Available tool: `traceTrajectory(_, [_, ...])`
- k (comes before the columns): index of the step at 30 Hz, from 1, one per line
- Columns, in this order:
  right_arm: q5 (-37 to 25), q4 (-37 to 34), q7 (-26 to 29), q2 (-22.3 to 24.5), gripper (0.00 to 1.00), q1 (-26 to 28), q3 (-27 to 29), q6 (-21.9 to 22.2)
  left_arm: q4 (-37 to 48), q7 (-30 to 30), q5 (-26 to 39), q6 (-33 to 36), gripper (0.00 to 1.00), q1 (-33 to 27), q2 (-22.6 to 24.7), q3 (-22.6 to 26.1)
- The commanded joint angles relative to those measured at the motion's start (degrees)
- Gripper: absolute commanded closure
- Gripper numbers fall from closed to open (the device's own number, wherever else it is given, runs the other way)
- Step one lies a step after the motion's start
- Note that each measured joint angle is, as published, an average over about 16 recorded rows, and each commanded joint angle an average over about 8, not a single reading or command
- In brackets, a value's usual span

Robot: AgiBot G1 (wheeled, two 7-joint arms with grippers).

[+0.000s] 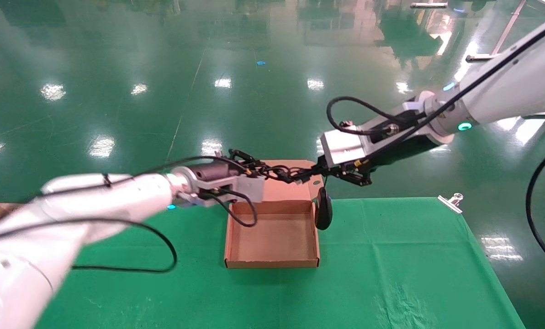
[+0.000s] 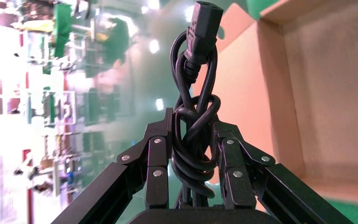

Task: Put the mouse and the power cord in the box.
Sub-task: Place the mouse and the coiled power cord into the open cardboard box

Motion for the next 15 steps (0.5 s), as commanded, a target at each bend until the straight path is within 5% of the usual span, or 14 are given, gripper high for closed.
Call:
traceTrajectory(1, [0.09,-0.62,-0.41,0.16,1.00,-0.30,-0.01,-0.09,-3.02,-0.48,-1.53,-3.45,1.00,2.88,0.15,1.16])
traceTrajectory(9, [-0.23,-2.49,-1.87,0.61,1.00,-2.10,-0.29,1.51,-8.21,-5.14,-5.29,-9.88,0.93,8.20,0.01,12.08])
traceTrajectory(15, [-0.51,-3.33,-2.61,0.97,1.00,-2.85,-0.47,3.48,-9.91,-7.28,-8.36,-10.58,0.24,8.39,-0.20,17.77])
